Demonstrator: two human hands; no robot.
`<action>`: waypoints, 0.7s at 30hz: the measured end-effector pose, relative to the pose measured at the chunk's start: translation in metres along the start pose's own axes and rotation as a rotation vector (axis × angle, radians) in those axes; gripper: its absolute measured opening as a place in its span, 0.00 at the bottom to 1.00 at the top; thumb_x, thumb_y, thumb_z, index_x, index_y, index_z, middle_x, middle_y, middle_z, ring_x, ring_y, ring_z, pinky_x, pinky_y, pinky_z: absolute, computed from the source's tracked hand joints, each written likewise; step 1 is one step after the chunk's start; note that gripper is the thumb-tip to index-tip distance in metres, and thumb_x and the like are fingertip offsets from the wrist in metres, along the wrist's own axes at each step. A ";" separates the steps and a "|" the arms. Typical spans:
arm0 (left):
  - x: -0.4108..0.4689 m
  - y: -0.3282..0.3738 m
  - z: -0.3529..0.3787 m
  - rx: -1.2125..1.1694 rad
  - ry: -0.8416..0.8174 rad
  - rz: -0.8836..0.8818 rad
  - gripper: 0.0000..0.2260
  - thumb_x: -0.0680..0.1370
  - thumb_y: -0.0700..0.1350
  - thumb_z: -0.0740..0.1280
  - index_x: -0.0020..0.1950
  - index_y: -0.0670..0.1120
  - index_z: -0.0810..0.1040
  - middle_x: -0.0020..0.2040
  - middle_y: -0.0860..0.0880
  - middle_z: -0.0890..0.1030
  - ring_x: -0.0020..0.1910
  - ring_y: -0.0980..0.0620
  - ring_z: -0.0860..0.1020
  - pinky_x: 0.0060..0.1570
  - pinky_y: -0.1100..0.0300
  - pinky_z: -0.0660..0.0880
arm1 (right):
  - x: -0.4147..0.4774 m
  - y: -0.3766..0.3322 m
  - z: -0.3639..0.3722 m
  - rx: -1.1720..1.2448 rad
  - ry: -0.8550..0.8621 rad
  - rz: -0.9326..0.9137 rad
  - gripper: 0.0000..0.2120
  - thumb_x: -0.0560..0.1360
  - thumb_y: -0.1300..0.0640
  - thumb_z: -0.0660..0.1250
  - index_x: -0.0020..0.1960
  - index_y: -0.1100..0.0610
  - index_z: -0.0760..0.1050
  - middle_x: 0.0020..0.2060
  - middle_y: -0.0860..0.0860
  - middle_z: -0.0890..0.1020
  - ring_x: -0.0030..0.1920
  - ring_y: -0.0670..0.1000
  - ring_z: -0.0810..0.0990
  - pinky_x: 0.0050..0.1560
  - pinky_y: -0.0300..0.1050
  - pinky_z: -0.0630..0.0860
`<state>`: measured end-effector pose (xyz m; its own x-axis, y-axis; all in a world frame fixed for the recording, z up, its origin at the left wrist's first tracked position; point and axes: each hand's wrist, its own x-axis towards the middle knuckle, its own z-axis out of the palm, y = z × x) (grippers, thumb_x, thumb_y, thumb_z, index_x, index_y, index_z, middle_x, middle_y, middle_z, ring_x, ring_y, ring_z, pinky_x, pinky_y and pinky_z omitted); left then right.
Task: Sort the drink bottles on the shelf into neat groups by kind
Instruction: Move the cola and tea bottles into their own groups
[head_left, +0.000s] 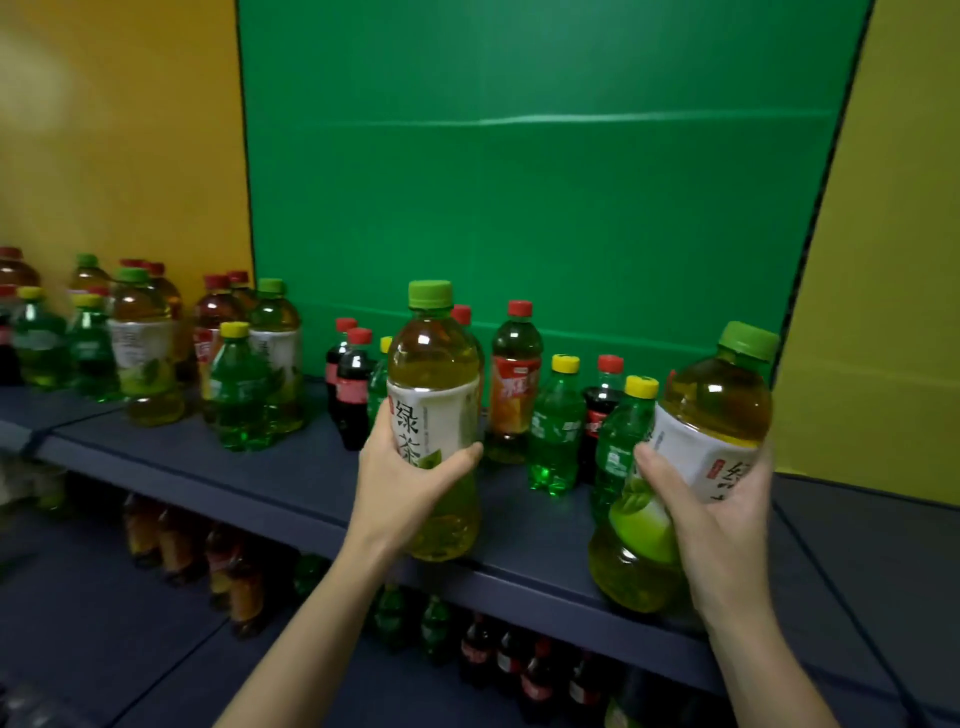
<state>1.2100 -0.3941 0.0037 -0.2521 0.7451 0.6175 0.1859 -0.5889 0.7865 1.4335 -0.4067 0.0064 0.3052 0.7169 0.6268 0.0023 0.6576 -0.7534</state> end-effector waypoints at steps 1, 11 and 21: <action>-0.001 0.005 -0.015 0.015 0.023 0.009 0.34 0.57 0.57 0.74 0.61 0.50 0.72 0.52 0.55 0.80 0.50 0.60 0.79 0.48 0.63 0.78 | -0.002 -0.001 0.013 0.000 -0.028 -0.014 0.34 0.57 0.45 0.75 0.60 0.40 0.66 0.55 0.46 0.78 0.54 0.49 0.79 0.55 0.49 0.77; -0.019 0.016 -0.195 0.189 0.321 -0.028 0.23 0.61 0.49 0.78 0.50 0.55 0.72 0.47 0.54 0.80 0.45 0.59 0.79 0.39 0.68 0.77 | -0.050 -0.004 0.172 0.188 -0.287 0.012 0.36 0.57 0.45 0.74 0.62 0.44 0.66 0.54 0.45 0.79 0.53 0.47 0.80 0.54 0.48 0.77; -0.023 0.012 -0.395 0.305 0.469 -0.080 0.26 0.53 0.59 0.72 0.49 0.57 0.72 0.46 0.52 0.80 0.44 0.56 0.79 0.38 0.64 0.75 | -0.128 -0.002 0.361 0.316 -0.402 0.091 0.38 0.59 0.48 0.76 0.66 0.48 0.64 0.56 0.46 0.78 0.54 0.46 0.79 0.56 0.46 0.76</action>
<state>0.8427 -0.5425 -0.0051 -0.6591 0.5237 0.5397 0.3971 -0.3671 0.8412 1.0503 -0.4164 0.0001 -0.0996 0.7659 0.6352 -0.3136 0.5817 -0.7505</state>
